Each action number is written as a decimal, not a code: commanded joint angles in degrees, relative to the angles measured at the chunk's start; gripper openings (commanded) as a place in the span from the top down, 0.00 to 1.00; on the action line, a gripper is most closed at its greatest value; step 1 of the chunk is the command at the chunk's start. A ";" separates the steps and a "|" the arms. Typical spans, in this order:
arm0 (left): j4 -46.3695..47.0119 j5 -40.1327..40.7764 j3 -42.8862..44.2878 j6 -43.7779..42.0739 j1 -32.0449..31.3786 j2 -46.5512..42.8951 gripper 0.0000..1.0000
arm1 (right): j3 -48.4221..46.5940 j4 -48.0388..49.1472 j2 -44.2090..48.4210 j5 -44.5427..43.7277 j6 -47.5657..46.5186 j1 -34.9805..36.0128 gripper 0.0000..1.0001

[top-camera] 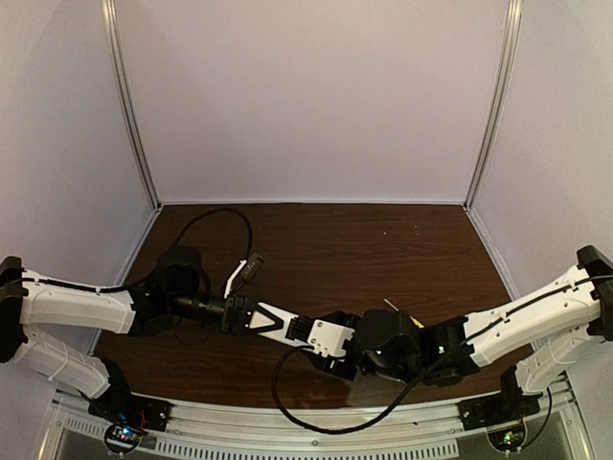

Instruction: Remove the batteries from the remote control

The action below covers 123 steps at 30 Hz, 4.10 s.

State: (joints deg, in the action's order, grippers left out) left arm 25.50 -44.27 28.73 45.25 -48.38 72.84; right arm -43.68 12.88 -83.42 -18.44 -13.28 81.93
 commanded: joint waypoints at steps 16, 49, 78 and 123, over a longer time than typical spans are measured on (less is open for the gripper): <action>-6.03 7.12 1.60 -3.39 -0.22 -1.20 1.00 | 1.46 1.93 -1.29 -13.09 8.88 0.42 0.00; -3.34 13.22 -2.71 -2.50 4.86 -9.12 1.00 | 3.29 -10.26 10.00 -2.85 56.82 -7.40 0.00; 1.57 3.36 -4.30 0.01 6.74 -9.48 1.00 | 6.99 12.87 8.05 15.46 52.93 -9.08 0.02; 3.02 3.38 -4.12 0.73 6.75 -7.09 1.00 | 0.16 18.92 -7.02 14.73 56.20 -11.14 0.49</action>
State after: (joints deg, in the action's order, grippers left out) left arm 25.65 -40.95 24.75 46.04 -42.04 65.65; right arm -42.83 31.38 -90.00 -3.73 42.81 70.98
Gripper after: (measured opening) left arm 0.171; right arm 0.530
